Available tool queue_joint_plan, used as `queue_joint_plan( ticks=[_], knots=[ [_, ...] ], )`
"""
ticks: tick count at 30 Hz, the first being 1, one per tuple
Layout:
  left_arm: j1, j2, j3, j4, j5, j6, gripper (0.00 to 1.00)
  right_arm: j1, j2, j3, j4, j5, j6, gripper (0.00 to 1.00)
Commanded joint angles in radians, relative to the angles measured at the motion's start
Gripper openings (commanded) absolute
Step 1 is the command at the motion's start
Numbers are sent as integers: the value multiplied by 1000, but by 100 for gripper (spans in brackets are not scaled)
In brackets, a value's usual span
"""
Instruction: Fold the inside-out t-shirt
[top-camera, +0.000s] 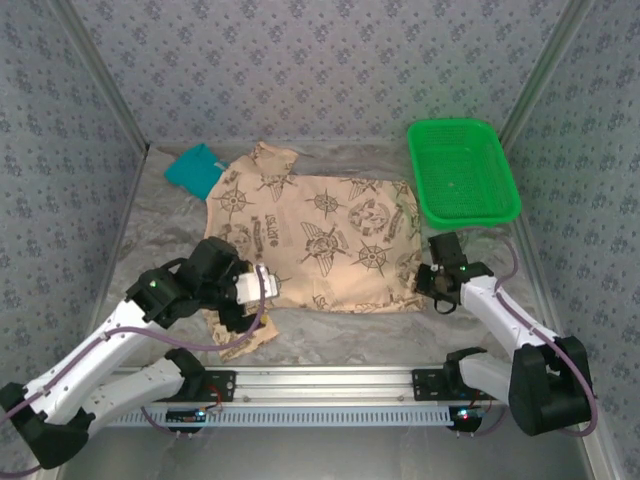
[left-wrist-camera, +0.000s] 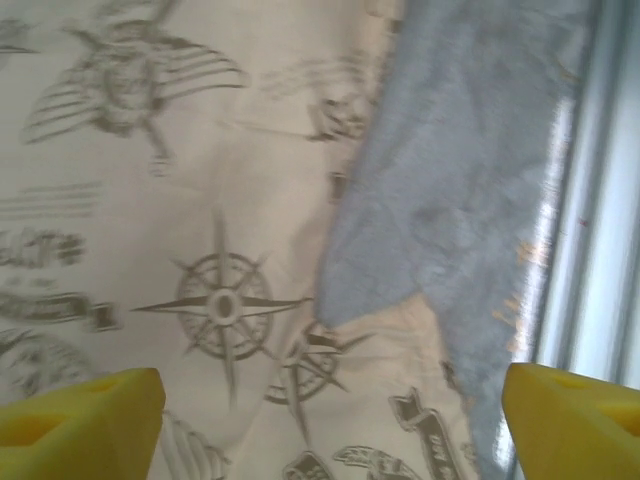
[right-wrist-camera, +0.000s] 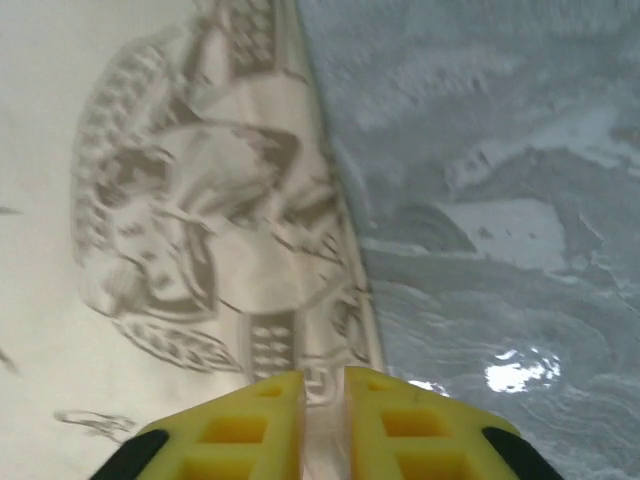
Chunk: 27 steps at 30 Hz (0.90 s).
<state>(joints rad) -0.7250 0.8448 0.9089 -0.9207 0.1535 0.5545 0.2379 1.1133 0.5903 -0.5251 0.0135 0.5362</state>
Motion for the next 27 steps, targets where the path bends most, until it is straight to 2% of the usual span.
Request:
queue_joint_plan(
  ticks=[1, 3, 5, 7, 9, 15, 17, 20, 25, 27],
  knots=[
    [122, 32, 36, 183, -118, -261, 94, 102, 28, 139, -50, 90, -6, 28],
    [251, 103, 49, 230, -27, -424, 93, 160, 71, 216, -105, 148, 13, 31],
    [353, 200, 60, 237, 42, -614, 92, 192, 108, 252, -96, 126, 44, 35],
    [403, 286, 50, 259, 44, -751, 92, 217, 143, 249, -26, 76, 67, 40],
    [420, 356, 34, 277, -1, -837, 92, 230, 194, 234, 52, 33, 72, 41],
    [408, 481, -84, 363, -55, -1058, 88, 210, 353, 156, 113, 74, 161, 27],
    [372, 494, -119, 383, -63, -1076, 89, 200, 350, 105, 100, 109, 199, 23],
    [307, 486, -139, 324, -115, -1091, 90, 189, 291, 36, 80, 131, 220, 19],
    [268, 434, -192, 196, 0, -1216, 90, 152, 138, -3, -69, 214, 286, 19],
    [268, 380, -200, 86, 15, -1333, 90, 111, 72, 6, -146, 210, 271, 28]
  ],
)
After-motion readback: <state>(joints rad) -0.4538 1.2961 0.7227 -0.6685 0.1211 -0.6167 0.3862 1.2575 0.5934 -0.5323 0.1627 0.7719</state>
